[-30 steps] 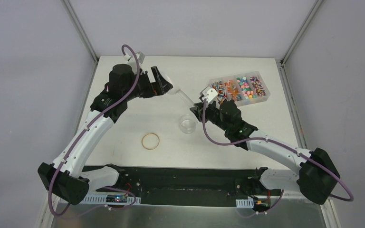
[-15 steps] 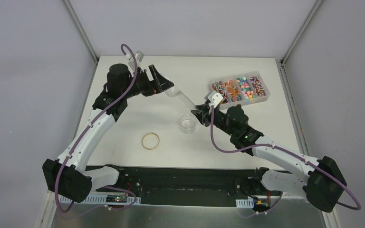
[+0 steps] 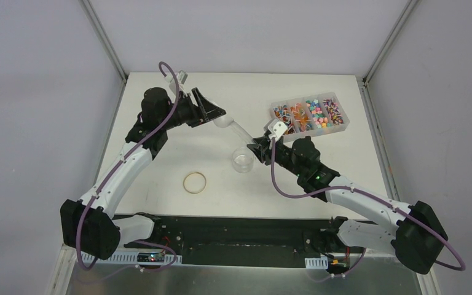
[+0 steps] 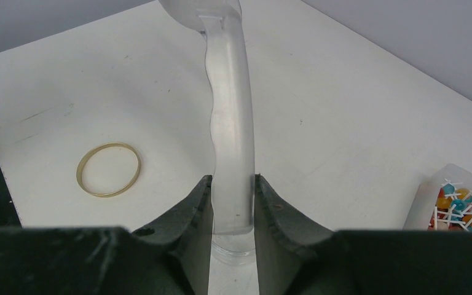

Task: Pack the candies
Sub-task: Pick up the spatula from the center of the board.

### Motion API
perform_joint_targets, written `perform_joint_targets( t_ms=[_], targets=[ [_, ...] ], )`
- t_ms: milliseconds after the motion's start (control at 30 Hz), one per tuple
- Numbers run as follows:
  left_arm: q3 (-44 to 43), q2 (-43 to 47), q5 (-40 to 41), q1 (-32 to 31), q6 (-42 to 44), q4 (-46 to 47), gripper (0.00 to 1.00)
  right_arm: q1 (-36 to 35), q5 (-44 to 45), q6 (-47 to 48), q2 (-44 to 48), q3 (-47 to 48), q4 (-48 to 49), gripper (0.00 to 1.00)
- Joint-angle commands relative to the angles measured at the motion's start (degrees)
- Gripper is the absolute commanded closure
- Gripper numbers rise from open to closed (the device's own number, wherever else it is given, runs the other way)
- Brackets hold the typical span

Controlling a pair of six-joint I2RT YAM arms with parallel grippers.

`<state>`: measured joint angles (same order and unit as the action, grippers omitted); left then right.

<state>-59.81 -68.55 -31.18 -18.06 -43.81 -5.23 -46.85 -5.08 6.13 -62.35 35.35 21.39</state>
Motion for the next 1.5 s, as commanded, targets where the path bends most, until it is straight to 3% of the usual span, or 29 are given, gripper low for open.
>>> perform_joint_targets(
  t_ms=[0, 267, 467, 633, 700, 800, 933, 1133, 1267, 1467],
  targets=[
    [2.10, -0.22, -1.88, 1.28, -1.96, 7.05, 0.47, -0.32, -1.77, 0.26, 0.04, 0.41, 5.47, 0.86],
    [3.66, 0.13, -4.69, 2.92, -2.02, 8.89, 0.63, -0.26, -3.37, -1.11, 0.32, -0.04, 4.67, 0.79],
    [4.83, 1.05, -5.41, 3.51, -0.86, 9.92, 0.67, -0.28, -3.11, -3.65, 0.64, 0.21, 4.01, 0.67],
    [5.74, 1.80, -6.61, 3.99, 0.38, 11.40, 0.70, -0.23, -3.26, -10.73, 1.99, 2.26, 0.96, 0.39],
    [6.41, 2.35, -7.27, 4.07, 0.17, 12.97, 0.71, 0.23, -3.79, -13.51, 3.07, 2.27, 0.35, 0.21],
    [7.78, 3.40, -8.65, 4.09, -1.05, 16.54, 0.71, 2.47, -5.92, -20.85, 4.55, 1.12, 2.03, 0.10],
    [10.85, 5.19, -11.07, 4.10, -5.42, 25.23, 0.71, 6.98, -10.31, -34.79, 4.64, 0.15, 6.72, 0.07],
    [16.56, 9.13, -10.72, 4.09, -12.07, 37.26, 0.71, 10.45, -16.70, -48.80, 0.96, 3.09, 10.31, 0.11],
    [22.37, 13.15, -6.13, 4.13, -18.37, 46.79, 0.72, 10.18, -17.80, -54.45, -1.44, 1.88, 22.62, 0.12],
    [28.34, 17.68, 3.14, 4.09, -23.90, 53.28, 0.72, 8.01, -15.72, -54.93, -5.80, 4.37, 27.16, 0.13]
  ],
)
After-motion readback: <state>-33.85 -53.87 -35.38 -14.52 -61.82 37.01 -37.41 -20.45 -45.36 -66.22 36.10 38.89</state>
